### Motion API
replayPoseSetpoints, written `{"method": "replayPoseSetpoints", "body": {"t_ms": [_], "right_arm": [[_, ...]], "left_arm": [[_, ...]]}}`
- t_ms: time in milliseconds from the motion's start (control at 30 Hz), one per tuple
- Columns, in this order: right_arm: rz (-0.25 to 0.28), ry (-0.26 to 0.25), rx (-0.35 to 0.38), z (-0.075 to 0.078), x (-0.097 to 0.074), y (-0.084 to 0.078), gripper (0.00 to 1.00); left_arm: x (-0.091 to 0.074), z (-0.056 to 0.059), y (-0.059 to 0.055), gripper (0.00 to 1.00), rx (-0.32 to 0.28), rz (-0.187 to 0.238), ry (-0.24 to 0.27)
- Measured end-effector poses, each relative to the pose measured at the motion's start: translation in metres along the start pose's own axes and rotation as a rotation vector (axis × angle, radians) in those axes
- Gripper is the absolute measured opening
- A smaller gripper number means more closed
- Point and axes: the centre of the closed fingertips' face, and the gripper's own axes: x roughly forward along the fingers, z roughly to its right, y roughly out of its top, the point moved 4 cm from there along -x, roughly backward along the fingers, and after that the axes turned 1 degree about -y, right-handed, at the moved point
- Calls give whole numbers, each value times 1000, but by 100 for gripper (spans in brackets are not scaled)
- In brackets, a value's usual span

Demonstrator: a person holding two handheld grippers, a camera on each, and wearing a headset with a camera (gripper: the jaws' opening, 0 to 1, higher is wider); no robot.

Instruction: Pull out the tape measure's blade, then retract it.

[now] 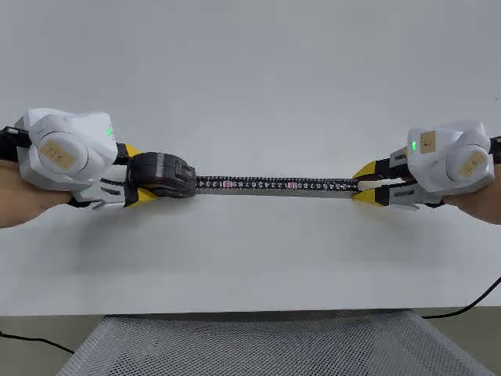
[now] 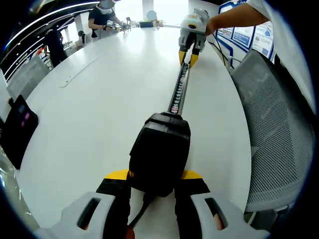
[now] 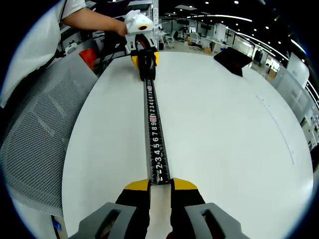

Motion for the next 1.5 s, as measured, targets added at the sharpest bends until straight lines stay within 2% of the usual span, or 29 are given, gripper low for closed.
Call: {"method": "replayPoseSetpoints", "body": {"t_ms": [233,500,667,733,1033,1267,1500], "right_arm": [[11,4,42,-1,0,1,16],[26,-10,68,1,0,2,19],[57,-20,115,2,-2,6,21],[71,-22,138,1,-3,8,23],[77,-44,168,0,-3,10,27],[107,-94,246,-4,-7,15,34],[138,-152,305,-5,-14,19,44]], "left_arm": [[1,3,-5,35,-3,-22,-11],[2,4,-5,38,-16,-15,-11],[1,3,-4,40,-40,-7,-3],[1,4,-3,45,-67,3,-6],[-5,4,-1,48,-117,37,8],[-18,1,5,50,-170,90,61],[-28,4,8,53,-227,138,107]]}}
